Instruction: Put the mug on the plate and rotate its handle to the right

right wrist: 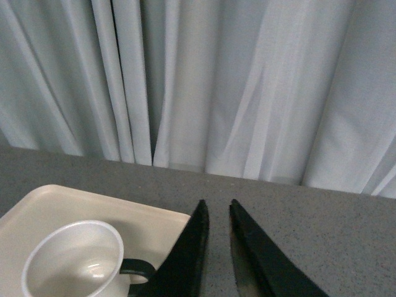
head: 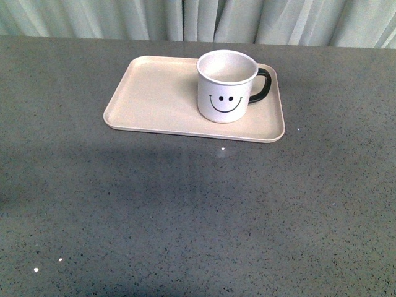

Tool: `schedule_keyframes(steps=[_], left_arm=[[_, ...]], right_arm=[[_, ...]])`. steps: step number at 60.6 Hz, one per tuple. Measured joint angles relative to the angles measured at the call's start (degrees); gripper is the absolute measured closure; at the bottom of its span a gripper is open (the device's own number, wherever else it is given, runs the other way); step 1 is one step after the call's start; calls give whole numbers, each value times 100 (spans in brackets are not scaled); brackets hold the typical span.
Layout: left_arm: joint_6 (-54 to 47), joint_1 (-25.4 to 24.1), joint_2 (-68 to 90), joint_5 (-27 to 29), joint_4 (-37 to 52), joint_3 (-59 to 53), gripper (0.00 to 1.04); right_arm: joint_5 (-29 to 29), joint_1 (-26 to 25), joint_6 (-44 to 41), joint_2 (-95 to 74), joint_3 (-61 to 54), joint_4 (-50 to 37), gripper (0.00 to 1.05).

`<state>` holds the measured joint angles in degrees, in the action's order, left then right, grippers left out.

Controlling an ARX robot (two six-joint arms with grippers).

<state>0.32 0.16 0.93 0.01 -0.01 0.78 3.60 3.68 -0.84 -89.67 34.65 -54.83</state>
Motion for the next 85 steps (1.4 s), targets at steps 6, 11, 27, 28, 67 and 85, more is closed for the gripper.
schedule_keyframes(steps=[6,11,27,28,67,85], left_arm=[[0,0,0,-2,0,0,9],[0,0,0,-2,0,0,9],[0,0,0,-2,0,0,9],[0,0,0,-2,0,0,9],[0,0,0,-2,0,0,9],[0,0,0,-2,0,0,9]], right_arm=[[-42,-37,22,420,-509,-153,103],[-70,-74,22,713,-933,-219,103],[-348,-363,24,1738,-1998,-236,103],[-348,-363,24,1777,-2015,-232,103],[-345,-367,24,4155,-3300,927,103],[-348,-367,24,5399,-3355,2006,103]])
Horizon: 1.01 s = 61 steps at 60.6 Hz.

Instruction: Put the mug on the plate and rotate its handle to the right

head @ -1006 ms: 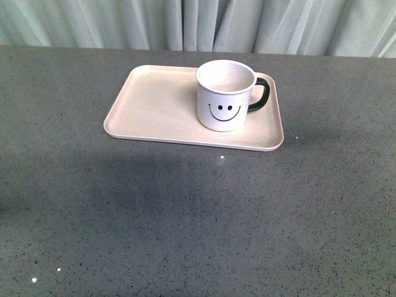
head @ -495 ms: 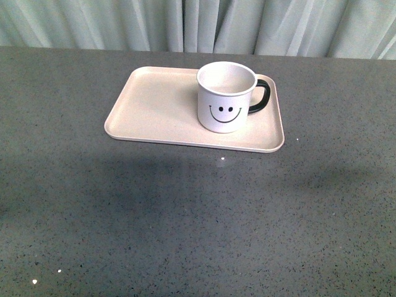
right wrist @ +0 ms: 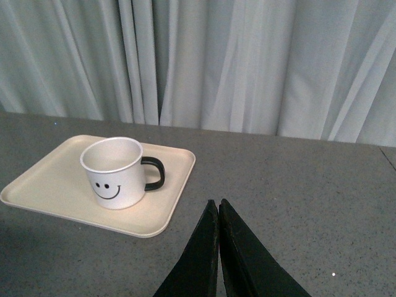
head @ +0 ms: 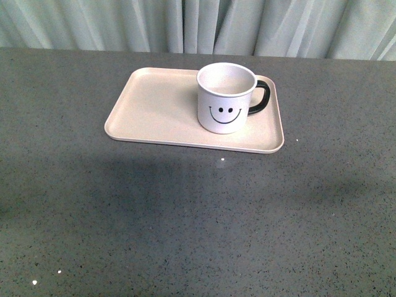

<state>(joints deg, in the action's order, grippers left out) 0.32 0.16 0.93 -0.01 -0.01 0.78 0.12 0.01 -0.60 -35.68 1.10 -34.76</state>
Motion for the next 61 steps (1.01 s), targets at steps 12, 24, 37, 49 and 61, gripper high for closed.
schedule_keyframes(steps=[12,24,37,49,61], left_arm=[[-2,0,0,0,0,0,9],[0,0,0,0,0,0,9],[0,0,0,0,0,0,9],[-2,0,0,0,0,0,9],[-2,0,0,2,0,0,9]], right_arm=[[0,2,0,894,-2,833,103],[2,0,0,1512,-2,1421,103],[2,0,0,1974,-2,1875,103],[2,2,0,2363,-2,2260,103],[2,2,0,3265,-2,3353,103]])
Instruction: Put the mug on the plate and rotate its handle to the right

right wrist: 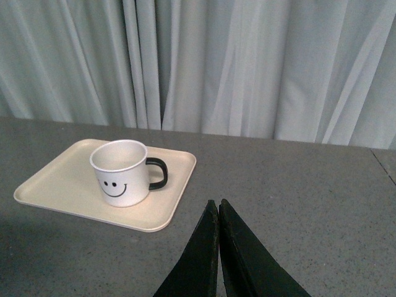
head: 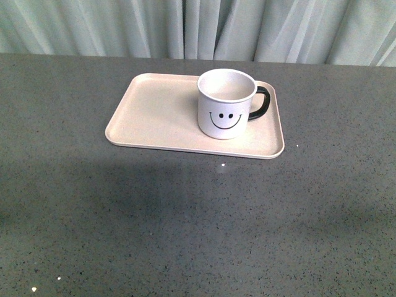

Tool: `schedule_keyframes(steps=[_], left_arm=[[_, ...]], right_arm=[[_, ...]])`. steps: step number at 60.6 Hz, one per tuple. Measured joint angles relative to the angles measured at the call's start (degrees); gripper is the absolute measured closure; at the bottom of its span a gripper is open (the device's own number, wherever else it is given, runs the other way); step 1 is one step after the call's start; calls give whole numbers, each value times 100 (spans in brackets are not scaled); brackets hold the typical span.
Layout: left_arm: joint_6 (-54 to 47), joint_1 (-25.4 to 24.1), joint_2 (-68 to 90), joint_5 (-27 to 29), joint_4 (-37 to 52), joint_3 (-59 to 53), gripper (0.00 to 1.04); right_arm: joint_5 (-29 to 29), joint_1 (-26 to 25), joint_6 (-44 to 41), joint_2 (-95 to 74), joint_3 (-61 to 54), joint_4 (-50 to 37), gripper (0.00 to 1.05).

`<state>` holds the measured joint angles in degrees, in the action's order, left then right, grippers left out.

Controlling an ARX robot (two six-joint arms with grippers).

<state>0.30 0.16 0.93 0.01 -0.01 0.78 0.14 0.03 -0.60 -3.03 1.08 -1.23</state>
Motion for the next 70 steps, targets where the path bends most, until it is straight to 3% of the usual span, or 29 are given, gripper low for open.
schedule_keyframes(steps=[10,41,70], left_arm=[[0,0,0,-2,0,0,9],[0,0,0,-2,0,0,9],[0,0,0,-2,0,0,9]], right_arm=[[-9,0,0,258,0,105,101],[-11,0,2,271,0,105,9],[-11,0,2,271,0,105,9]])
